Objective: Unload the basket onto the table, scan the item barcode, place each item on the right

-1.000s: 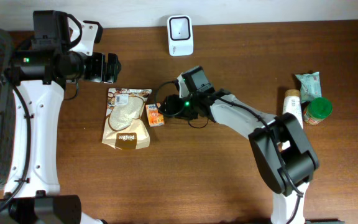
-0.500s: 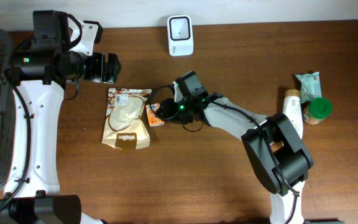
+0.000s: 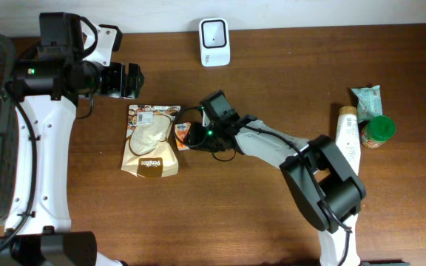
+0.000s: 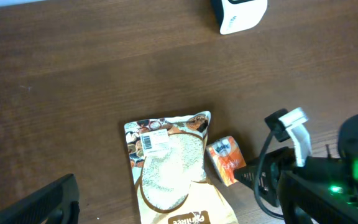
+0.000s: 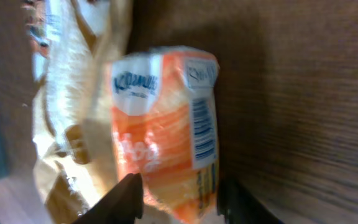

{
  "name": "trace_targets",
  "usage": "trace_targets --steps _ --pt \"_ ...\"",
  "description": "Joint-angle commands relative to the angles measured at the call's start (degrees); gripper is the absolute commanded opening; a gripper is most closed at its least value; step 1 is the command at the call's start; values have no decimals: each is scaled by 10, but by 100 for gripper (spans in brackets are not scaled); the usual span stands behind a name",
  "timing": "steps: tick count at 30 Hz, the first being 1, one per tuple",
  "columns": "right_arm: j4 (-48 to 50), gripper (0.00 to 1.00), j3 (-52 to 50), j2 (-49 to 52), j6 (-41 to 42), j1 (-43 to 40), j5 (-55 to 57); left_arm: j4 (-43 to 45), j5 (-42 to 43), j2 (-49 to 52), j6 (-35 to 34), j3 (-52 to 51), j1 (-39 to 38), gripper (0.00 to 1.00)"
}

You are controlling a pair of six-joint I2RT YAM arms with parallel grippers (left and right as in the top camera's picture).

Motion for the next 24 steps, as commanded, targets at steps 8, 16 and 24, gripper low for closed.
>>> trace_targets --steps 8,16,24 --pt "-1 4 2 16 -3 2 15 0 2 2 9 2 1 99" --pt "-256 4 112 -41 -284 -41 -3 0 2 2 9 2 1 99" --pt "-416 40 170 -44 -416 -86 60 0 2 2 9 2 2 99"
